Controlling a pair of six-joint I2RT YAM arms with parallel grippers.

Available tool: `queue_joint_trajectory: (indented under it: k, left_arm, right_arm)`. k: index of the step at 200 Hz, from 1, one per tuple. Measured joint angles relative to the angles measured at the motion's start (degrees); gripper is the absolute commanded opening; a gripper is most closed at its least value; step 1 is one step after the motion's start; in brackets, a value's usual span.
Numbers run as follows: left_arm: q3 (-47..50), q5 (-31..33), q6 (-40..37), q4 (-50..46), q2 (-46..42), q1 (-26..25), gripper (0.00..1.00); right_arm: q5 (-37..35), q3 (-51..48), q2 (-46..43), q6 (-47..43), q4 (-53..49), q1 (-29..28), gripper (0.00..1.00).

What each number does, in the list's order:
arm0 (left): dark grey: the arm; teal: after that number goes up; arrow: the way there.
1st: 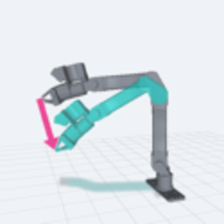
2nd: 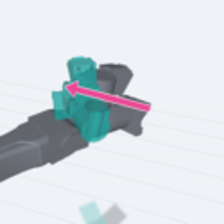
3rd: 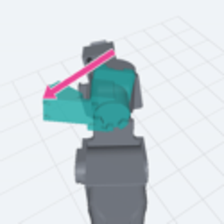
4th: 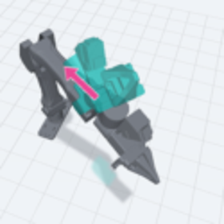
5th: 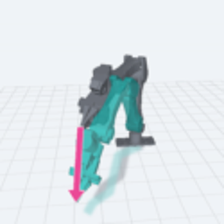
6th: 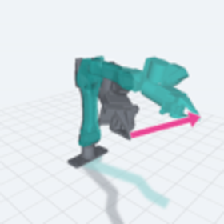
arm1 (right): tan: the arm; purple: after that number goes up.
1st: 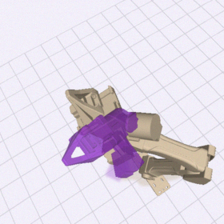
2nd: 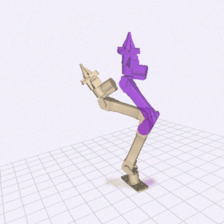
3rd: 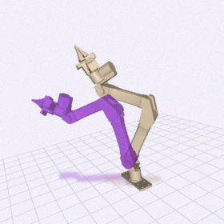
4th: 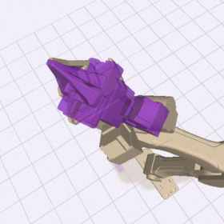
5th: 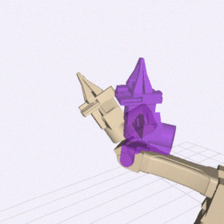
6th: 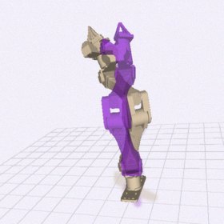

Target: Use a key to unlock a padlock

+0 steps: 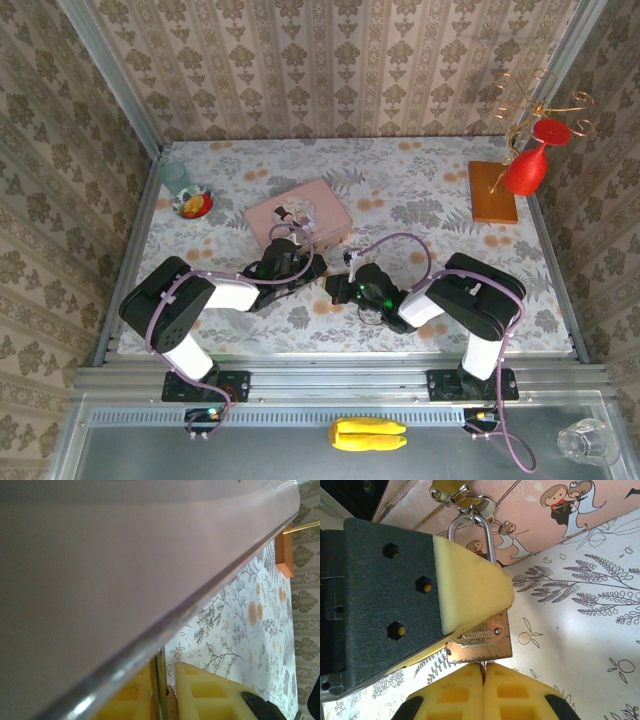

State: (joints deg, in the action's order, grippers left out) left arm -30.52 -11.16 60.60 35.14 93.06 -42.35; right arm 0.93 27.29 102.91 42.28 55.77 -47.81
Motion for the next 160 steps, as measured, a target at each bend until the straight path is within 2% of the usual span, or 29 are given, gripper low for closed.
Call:
queue_joint_trajectory:
  k: [36,80,127,160]
  left_arm:
    - [-0.07,0.15,-0.46,-0.20,-0.11,-0.35,0.28]
    - [-1.92,3.26,-3.30,-8.48,-5.25,-1.09,0.41]
    - [-1.97,5.68,-5.20,-11.87,-10.56,-0.07,0.42]
    - [-1.97,6.75,-6.69,-13.73,-12.74,0.44,0.42]
  right_arm:
    - [-0.02,0.09,-0.66,-0.09,-1.57,0.00,0.02]
    - [-0.26,0.09,-1.40,-0.50,-4.33,0.33,0.02]
    - [-0.28,0.09,-2.16,-1.07,-5.90,0.33,0.04]
    - [-0.28,0.09,-2.80,-1.60,-6.82,0.48,0.13]
